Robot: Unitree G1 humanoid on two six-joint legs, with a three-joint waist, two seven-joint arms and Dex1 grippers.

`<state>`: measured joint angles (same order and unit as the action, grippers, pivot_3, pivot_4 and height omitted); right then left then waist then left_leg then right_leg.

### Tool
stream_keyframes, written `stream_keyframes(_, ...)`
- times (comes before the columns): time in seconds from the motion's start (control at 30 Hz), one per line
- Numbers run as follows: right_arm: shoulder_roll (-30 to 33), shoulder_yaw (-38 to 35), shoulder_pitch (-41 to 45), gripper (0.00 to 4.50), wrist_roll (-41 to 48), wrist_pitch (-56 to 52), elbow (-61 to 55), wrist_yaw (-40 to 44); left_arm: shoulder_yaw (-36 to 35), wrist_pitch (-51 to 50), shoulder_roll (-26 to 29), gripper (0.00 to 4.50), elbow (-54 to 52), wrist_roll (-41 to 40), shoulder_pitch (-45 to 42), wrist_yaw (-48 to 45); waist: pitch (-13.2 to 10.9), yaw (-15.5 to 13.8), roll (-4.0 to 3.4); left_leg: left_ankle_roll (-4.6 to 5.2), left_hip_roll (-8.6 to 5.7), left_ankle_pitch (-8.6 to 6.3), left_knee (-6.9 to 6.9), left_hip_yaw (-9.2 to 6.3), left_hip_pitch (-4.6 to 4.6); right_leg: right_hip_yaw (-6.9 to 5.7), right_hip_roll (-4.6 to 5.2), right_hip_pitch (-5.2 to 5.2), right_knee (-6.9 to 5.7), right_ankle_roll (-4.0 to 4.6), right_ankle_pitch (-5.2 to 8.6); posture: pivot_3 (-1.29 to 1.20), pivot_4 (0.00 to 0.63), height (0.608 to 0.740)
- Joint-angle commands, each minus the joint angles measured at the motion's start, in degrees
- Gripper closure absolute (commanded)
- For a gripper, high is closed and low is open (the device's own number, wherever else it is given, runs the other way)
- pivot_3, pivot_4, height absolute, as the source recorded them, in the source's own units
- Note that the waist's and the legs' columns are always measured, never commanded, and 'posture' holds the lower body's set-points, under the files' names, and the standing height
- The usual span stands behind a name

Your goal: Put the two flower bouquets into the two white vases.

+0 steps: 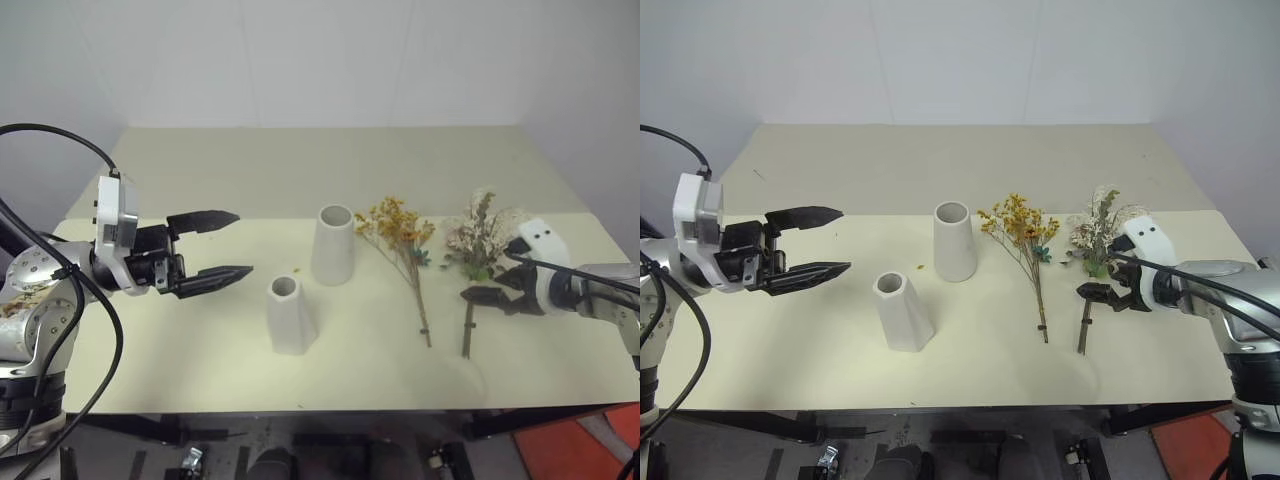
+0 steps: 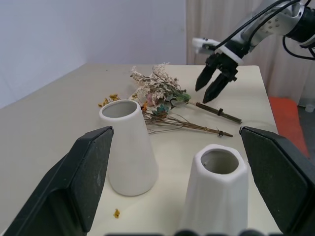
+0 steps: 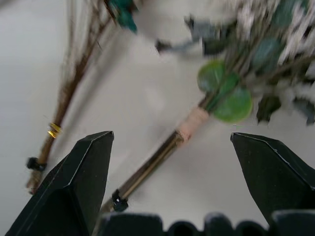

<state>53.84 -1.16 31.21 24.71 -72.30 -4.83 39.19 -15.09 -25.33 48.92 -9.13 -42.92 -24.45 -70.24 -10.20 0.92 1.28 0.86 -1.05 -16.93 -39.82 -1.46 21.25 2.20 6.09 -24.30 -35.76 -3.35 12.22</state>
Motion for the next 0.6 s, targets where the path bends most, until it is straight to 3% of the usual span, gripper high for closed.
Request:
stream_keyframes(0.03, -1.57, 0.8, 3.39, 0.0, -1.05, -3.79, 1.82, -2.6, 0.49, 1.37, -0.43, 0.02, 0.79, 0.11, -2.16, -1.32, 0.0, 0.12, 0.0, 0.0, 0.0, 0.0, -0.01, 0.0, 0.01, 0.01, 0.0, 0.0, 0.0, 0.0, 0.0, 0.0, 0.15, 0.74)
stream_keyframes(0.2, -3.84, 3.69, 5.26, 0.0, -2.76, -4.47, 5.17, -4.21, 1.53, 1.58, -0.69, 0.02, 2.23, 0.66, -3.97, -2.39, 0.0, 0.1, 0.0, 0.0, 0.0, 0.0, -0.01, 0.0, 0.0, -0.01, 0.0, -0.02, -0.02, 0.0, 0.0, 0.0, 0.15, 0.74)
stream_keyframes(0.27, -4.84, 4.5, 5.64, 0.38, -3.39, -3.89, 5.92, -4.73, 1.63, 1.55, -0.74, 0.0, 2.38, 0.76, -4.21, -2.62, 0.0, 0.14, 0.0, 0.0, 0.0, 0.0, -0.01, 0.01, 0.02, -0.01, 0.0, -0.01, 0.0, 0.0, 0.0, 0.0, 0.15, 0.74)
stream_keyframes(0.6, -7.93, 3.15, 7.52, 3.72, -6.7, -2.91, 10.13, -8.16, 0.86, 1.69, -0.66, 0.0, 2.56, 1.33, -4.0, -2.08, 0.02, 0.39, 0.03, 0.0, 0.01, 0.0, -0.02, -0.01, -0.01, 0.0, -0.01, 0.0, -0.04, 0.0, 0.0, 0.0, 0.15, 0.74)
